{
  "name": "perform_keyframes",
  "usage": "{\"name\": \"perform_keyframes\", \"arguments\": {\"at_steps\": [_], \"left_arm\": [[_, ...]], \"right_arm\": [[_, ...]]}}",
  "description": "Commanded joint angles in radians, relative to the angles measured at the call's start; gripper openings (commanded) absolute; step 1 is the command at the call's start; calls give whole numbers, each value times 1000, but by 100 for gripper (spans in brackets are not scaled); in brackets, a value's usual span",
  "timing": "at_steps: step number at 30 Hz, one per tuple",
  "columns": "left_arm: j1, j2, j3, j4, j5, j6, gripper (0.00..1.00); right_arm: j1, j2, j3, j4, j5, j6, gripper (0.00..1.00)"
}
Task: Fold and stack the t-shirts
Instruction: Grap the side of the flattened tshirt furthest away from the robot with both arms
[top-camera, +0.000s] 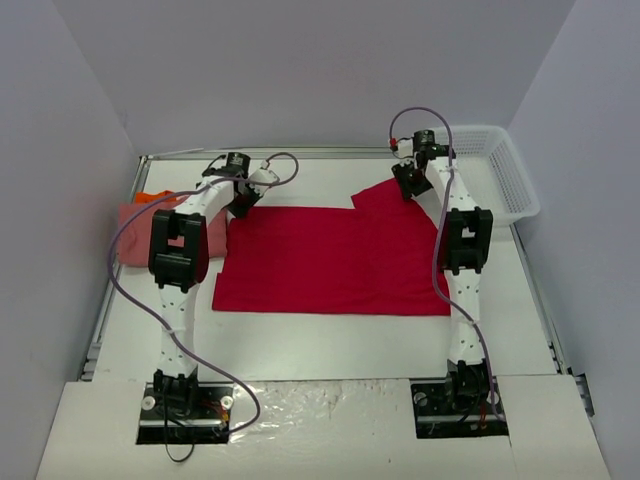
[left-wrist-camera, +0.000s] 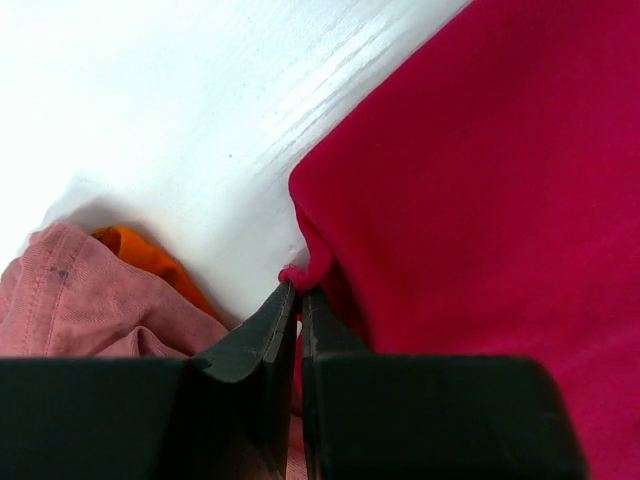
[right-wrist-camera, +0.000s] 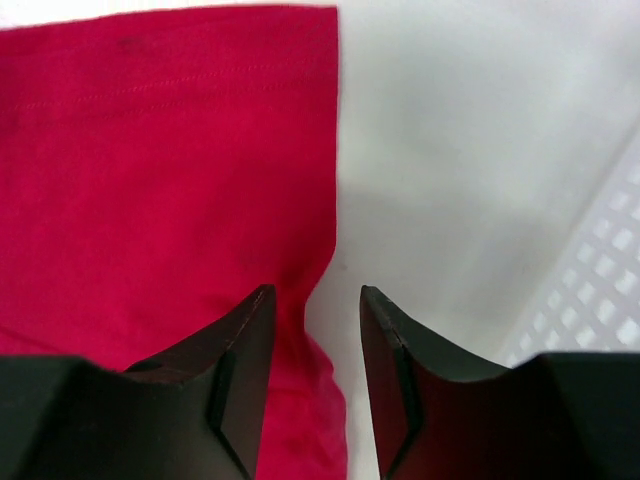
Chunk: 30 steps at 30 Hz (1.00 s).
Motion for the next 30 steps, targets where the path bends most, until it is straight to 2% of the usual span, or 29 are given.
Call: {"name": "perform_keyframes", "arguments": {"at_steps": [1,12,30], "left_arm": [[-10,-89,-6,33,-17,-29,2],[-16,-88,-12,56,-44,-49,2],[-18,-97,-40,74,-60,-53,2]], "right_arm": [[8,3,35,67,-21,9,36],[39,0,-11,292,-38,-9,43],[48,112,-5,352,19,26,43]]}}
